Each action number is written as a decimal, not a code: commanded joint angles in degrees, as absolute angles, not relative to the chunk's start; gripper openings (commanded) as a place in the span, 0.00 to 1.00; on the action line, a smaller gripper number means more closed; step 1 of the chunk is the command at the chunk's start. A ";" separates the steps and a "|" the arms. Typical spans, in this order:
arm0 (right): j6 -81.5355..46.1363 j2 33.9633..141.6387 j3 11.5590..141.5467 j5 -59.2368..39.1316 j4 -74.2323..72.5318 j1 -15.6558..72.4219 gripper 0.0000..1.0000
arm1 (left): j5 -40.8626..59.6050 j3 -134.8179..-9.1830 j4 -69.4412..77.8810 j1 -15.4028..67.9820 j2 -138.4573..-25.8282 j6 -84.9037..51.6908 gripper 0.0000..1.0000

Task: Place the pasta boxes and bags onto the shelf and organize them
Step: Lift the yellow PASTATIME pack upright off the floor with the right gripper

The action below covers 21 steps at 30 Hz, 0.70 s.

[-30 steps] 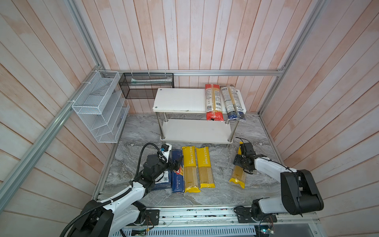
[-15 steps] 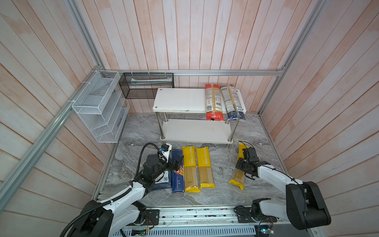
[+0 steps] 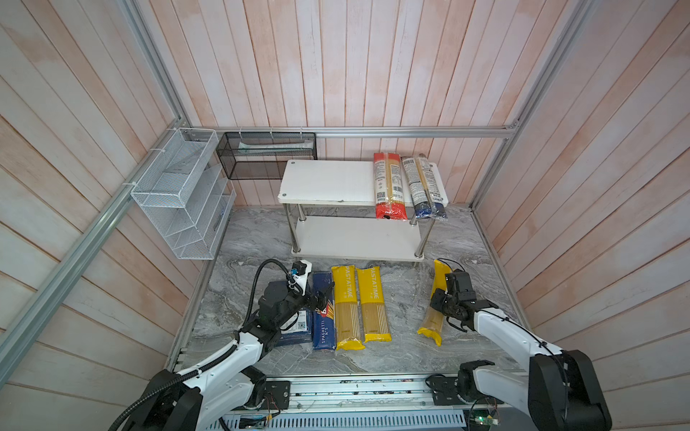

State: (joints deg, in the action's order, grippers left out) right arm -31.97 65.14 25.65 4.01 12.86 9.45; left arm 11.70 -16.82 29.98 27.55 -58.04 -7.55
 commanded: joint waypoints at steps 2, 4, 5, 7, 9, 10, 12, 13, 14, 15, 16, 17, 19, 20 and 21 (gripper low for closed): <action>-32.52 62.78 25.42 3.86 13.22 9.60 0.25 | 11.74 -16.39 31.29 27.82 -57.66 -7.47 1.00; -32.35 62.34 25.60 4.23 13.59 9.49 0.24 | 11.59 -16.58 31.14 27.86 -58.00 -7.21 1.00; -32.11 62.16 25.82 4.13 13.68 9.41 0.24 | 11.59 -16.74 30.93 27.79 -58.01 -7.21 1.00; -31.75 61.34 26.34 3.91 14.08 9.23 0.23 | 11.75 -16.73 31.19 27.86 -58.22 -7.25 1.00; -31.64 60.19 26.94 3.31 14.31 9.16 0.21 | 11.94 -16.74 31.28 27.81 -58.23 -7.46 1.00; -31.64 59.55 27.11 2.72 14.27 9.10 0.20 | 12.04 -16.62 31.37 27.83 -58.26 -7.56 1.00; -31.89 57.77 27.20 1.05 13.69 9.18 0.18 | 12.01 -16.48 31.51 27.80 -58.41 -7.56 1.00; -31.99 56.89 27.06 0.42 13.27 9.14 0.18 | 11.96 -16.52 31.34 27.86 -58.40 -7.47 1.00; -32.12 55.99 26.88 -0.03 12.73 9.16 0.17 | 11.69 -16.69 30.93 27.82 -58.36 -7.34 1.00; -32.37 55.08 26.70 -0.30 12.20 9.08 0.16 | 11.53 -16.79 30.70 27.84 -58.15 -7.21 1.00; -32.52 54.19 26.61 -0.41 12.05 9.03 0.16 | 11.35 -16.79 30.62 27.86 -58.01 -7.08 1.00; -32.56 53.29 26.73 -0.36 12.16 9.05 0.15 | 11.18 -16.62 30.76 27.84 -57.76 -7.05 1.00; -32.44 51.53 27.02 -0.50 12.61 8.98 0.15 | 11.08 -16.47 30.76 27.86 -57.56 -7.03 1.00; -32.31 50.49 27.46 -0.37 13.15 8.96 0.15 | 11.16 -16.44 30.85 27.85 -57.52 -7.11 1.00; -32.27 49.68 27.82 -0.19 13.62 8.83 0.15 | 11.15 -16.44 30.97 27.85 -57.58 -7.12 1.00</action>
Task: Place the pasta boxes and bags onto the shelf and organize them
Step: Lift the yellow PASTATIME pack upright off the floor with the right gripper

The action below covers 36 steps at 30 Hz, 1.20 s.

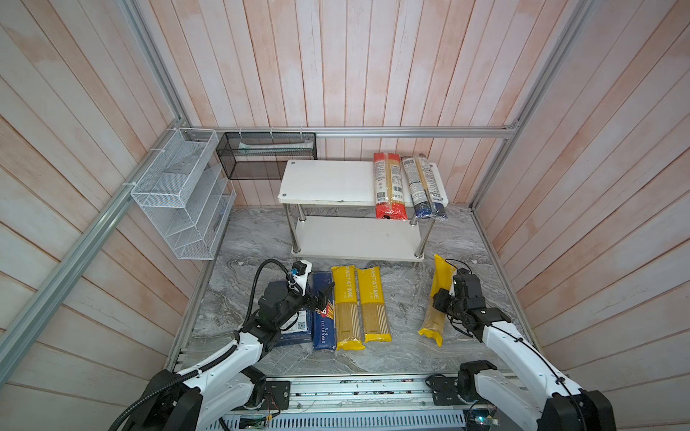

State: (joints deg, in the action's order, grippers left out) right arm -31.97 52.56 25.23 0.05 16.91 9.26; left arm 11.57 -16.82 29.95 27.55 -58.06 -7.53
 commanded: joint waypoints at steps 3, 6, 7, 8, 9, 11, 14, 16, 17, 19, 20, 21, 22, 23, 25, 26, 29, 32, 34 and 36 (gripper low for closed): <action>-32.18 47.63 29.61 -0.51 15.43 8.36 0.14 | 11.32 -16.64 31.00 27.78 -58.40 -7.10 1.00; -31.76 46.52 31.55 -1.59 16.71 8.10 0.13 | 11.40 -16.94 30.82 27.86 -58.95 -7.12 1.00; -31.65 46.20 32.35 -1.88 17.36 8.09 0.13 | 11.43 -16.92 30.74 27.80 -58.91 -7.12 1.00; -31.49 45.90 33.12 -2.00 18.01 8.09 0.13 | 11.43 -16.80 30.83 27.86 -58.84 -7.11 1.00; -31.39 45.46 33.67 -2.37 18.47 8.09 0.12 | 11.34 -16.79 30.85 27.86 -58.78 -7.01 1.00; -30.86 44.22 34.90 -2.95 19.16 8.09 0.12 | 11.25 -16.79 30.78 27.86 -58.71 -7.03 1.00; -29.92 42.52 37.41 -3.09 20.64 8.09 0.12 | 11.07 -16.81 30.67 27.84 -58.63 -6.86 1.00; -29.54 41.64 39.84 -2.38 22.56 8.09 0.12 | 10.99 -16.81 30.77 27.86 -58.69 -6.86 1.00; -29.25 41.20 41.20 -1.87 23.66 8.10 0.12 | 10.99 -16.79 30.83 27.86 -58.82 -6.86 1.00; -28.54 40.72 43.51 -1.32 24.95 8.09 0.12 | 11.07 -16.87 30.83 27.86 -59.06 -6.86 1.00; -28.19 40.69 44.69 -1.01 25.44 8.09 0.12 | 11.06 -16.96 30.77 27.81 -59.15 -6.81 1.00; -27.76 40.87 45.95 -0.89 25.90 8.09 0.12 | 11.07 -16.96 30.77 27.83 -59.24 -6.86 1.00; -27.46 41.08 46.93 -0.93 26.32 8.09 0.12 | 11.07 -16.96 30.76 27.84 -59.23 -6.85 1.00; -27.10 41.37 48.13 -0.94 26.68 8.09 0.12 | 11.07 -16.96 30.69 27.86 -59.19 -6.83 1.00; -26.42 41.91 50.22 -1.12 27.24 8.09 0.12 | 11.01 -16.96 30.59 27.86 -59.09 -6.77 1.00; -26.20 42.24 51.52 -1.05 27.65 8.13 0.12 | 10.92 -16.94 30.58 27.84 -58.98 -6.77 1.00; -25.71 42.92 54.95 -1.97 28.10 8.13 0.12 | 10.87 -16.96 30.54 27.86 -58.97 -6.77 1.00; -25.08 43.87 58.61 -2.59 28.88 8.15 0.12 | 10.80 -16.97 30.59 27.83 -59.25 -6.68 1.00; -24.40 44.66 61.11 -2.98 29.58 8.17 0.12 | 10.80 -17.05 30.51 27.86 -59.26 -6.68 1.00; -23.96 45.34 63.41 -3.49 30.34 8.17 0.12 | 10.74 -17.05 30.45 27.82 -59.15 -6.68 1.00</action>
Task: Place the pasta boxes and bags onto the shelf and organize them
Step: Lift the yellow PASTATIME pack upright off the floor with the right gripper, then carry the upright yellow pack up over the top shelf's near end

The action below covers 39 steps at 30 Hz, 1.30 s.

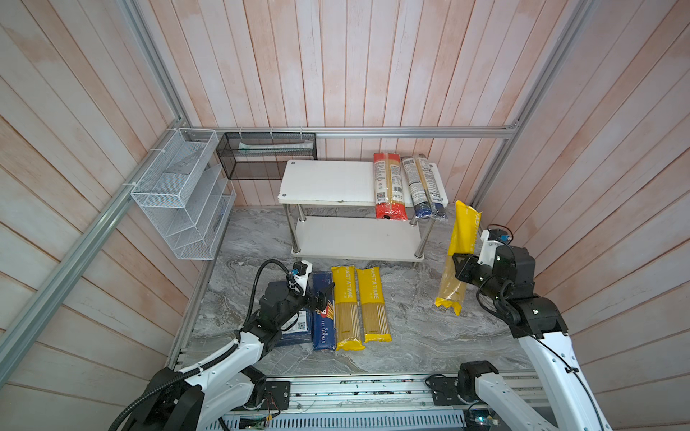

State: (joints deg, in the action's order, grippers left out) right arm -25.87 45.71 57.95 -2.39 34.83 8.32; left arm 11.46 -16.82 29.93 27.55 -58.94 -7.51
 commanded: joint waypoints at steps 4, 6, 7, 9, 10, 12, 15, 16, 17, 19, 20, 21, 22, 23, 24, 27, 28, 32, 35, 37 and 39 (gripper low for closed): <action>-23.35 46.03 67.70 -4.59 30.76 8.26 0.12 | 10.45 -16.96 30.32 27.80 -58.89 -6.59 1.00; -23.11 46.93 70.12 -5.51 31.03 8.34 0.12 | 10.46 -16.96 30.32 27.84 -59.01 -6.55 1.00; -22.96 47.45 71.30 -6.07 31.15 8.44 0.12 | 10.46 -16.96 30.42 27.84 -59.12 -6.59 1.00; -22.44 48.79 74.08 -7.08 31.28 8.80 0.12 | 10.55 -17.05 30.37 27.86 -59.15 -6.59 1.00; -22.21 49.51 75.43 -7.12 31.56 9.01 0.12 | 10.55 -17.05 30.37 27.82 -59.15 -6.58 1.00; -21.33 50.68 78.60 -6.35 32.31 9.48 0.12 | 10.45 -17.05 30.26 27.86 -59.05 -6.51 1.00; -20.94 52.41 82.04 -7.19 32.22 9.71 0.12 | 10.29 -17.01 30.32 27.84 -58.92 -6.50 1.00; -21.00 53.10 82.98 -8.25 31.96 9.83 0.12 | 10.28 -16.96 30.32 27.80 -58.90 -6.50 1.00; -21.12 53.94 84.18 -9.24 31.82 10.22 0.12 | 10.28 -17.08 30.33 27.81 -59.06 -6.50 1.00; -20.76 55.93 86.81 -9.48 31.79 11.93 0.12 | 10.28 -17.11 30.31 27.86 -59.23 -6.50 1.00; -20.30 57.19 88.52 -8.54 32.25 13.28 0.12 | 10.28 -17.14 30.26 27.86 -59.31 -6.51 1.00; -19.68 58.37 90.55 -7.12 32.88 14.90 0.12 | 10.29 -17.15 30.21 27.85 -59.24 -6.50 1.00; -19.02 59.53 92.16 -5.56 33.40 16.60 0.12 | 10.28 -17.14 30.16 27.84 -59.11 -6.50 1.00; -18.33 60.70 93.81 -3.69 33.78 18.71 0.12 | 10.12 -17.16 30.07 27.82 -59.06 -6.50 1.00; -17.75 61.98 95.54 -2.48 34.20 20.58 0.12 | 10.02 -17.10 30.07 27.86 -58.91 -6.50 1.00; -16.85 66.02 100.88 -0.78 35.04 25.17 0.12 | 10.00 -17.05 30.14 27.81 -58.80 -6.50 1.00; -16.56 67.20 102.04 -0.40 34.91 26.49 0.12 | 10.02 -17.05 30.06 27.80 -58.85 -6.50 1.00; -14.83 72.13 107.26 2.54 34.18 32.74 0.12 | 10.03 -17.14 30.09 27.86 -59.06 -6.50 1.00; -14.68 75.12 109.21 1.11 31.65 35.45 0.12 | 9.94 -17.14 29.98 27.86 -58.98 -6.42 1.00; -14.67 77.16 110.69 0.42 30.27 36.93 0.12 | 9.80 -17.05 30.15 27.81 -58.98 -6.42 1.00; -14.59 79.25 111.95 -0.22 28.83 38.38 0.12 | 9.84 -17.05 30.04 27.86 -59.04 -6.42 1.00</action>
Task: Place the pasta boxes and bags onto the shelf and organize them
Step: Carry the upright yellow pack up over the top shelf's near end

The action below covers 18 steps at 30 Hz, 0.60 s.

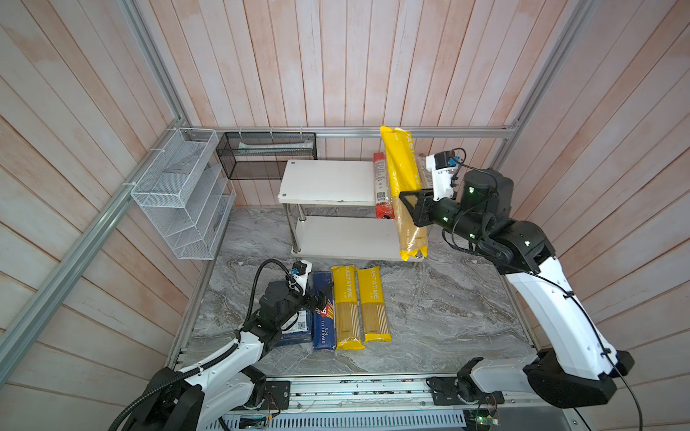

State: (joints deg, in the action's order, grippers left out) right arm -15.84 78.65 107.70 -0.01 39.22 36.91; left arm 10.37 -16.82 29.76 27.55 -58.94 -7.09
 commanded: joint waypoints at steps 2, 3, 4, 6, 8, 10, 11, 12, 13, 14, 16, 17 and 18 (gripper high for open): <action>-14.44 81.15 113.02 -0.52 27.30 39.90 0.12 | 9.93 -17.05 29.97 27.79 -58.73 -6.50 1.00; -14.50 82.07 113.45 -0.82 26.54 40.59 0.12 | 10.00 -17.11 29.93 27.86 -58.62 -6.59 1.00; -14.59 82.83 113.70 -1.15 25.71 41.13 0.13 | 10.02 -17.01 30.04 27.86 -58.37 -6.66 1.00; -14.80 84.71 114.42 -2.00 24.13 42.26 0.12 | 10.03 -16.80 30.23 27.86 -58.35 -6.68 1.00; -15.14 86.39 115.02 -2.38 22.89 43.05 0.13 | 9.85 -16.85 30.23 27.83 -58.43 -6.68 1.00; -15.83 87.76 115.31 -2.61 21.23 43.49 0.13 | 9.85 -16.93 30.16 27.85 -58.62 -6.59 1.00; -16.16 88.39 115.26 -2.96 20.32 43.74 0.13 | 9.97 -17.08 30.11 27.87 -58.67 -6.57 1.00; -16.41 88.97 115.32 -3.27 19.49 43.84 0.13 | 10.02 -16.99 30.11 27.85 -58.63 -6.67 1.00; -16.81 89.59 115.32 -3.67 18.52 43.93 0.13 | 9.97 -16.97 30.11 27.86 -58.51 -6.64 1.00; -17.25 90.44 115.39 -4.07 17.56 43.95 0.13 | 9.95 -16.96 30.08 27.82 -58.39 -6.59 1.00; -17.70 91.67 115.66 -4.34 16.13 43.95 0.13 | 9.81 -16.88 30.06 27.82 -58.19 -6.59 1.00; -17.88 92.28 115.96 -4.39 15.46 43.95 0.13 | 9.84 -16.87 29.93 27.86 -58.02 -6.51 1.00; -17.96 92.91 116.37 -4.27 15.11 43.95 0.13 | 9.78 -16.93 29.81 27.84 -57.87 -6.50 1.00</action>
State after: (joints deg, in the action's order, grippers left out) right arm -16.84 93.30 111.66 -3.36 27.46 43.75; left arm 10.35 -16.82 29.74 27.55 -58.89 -7.09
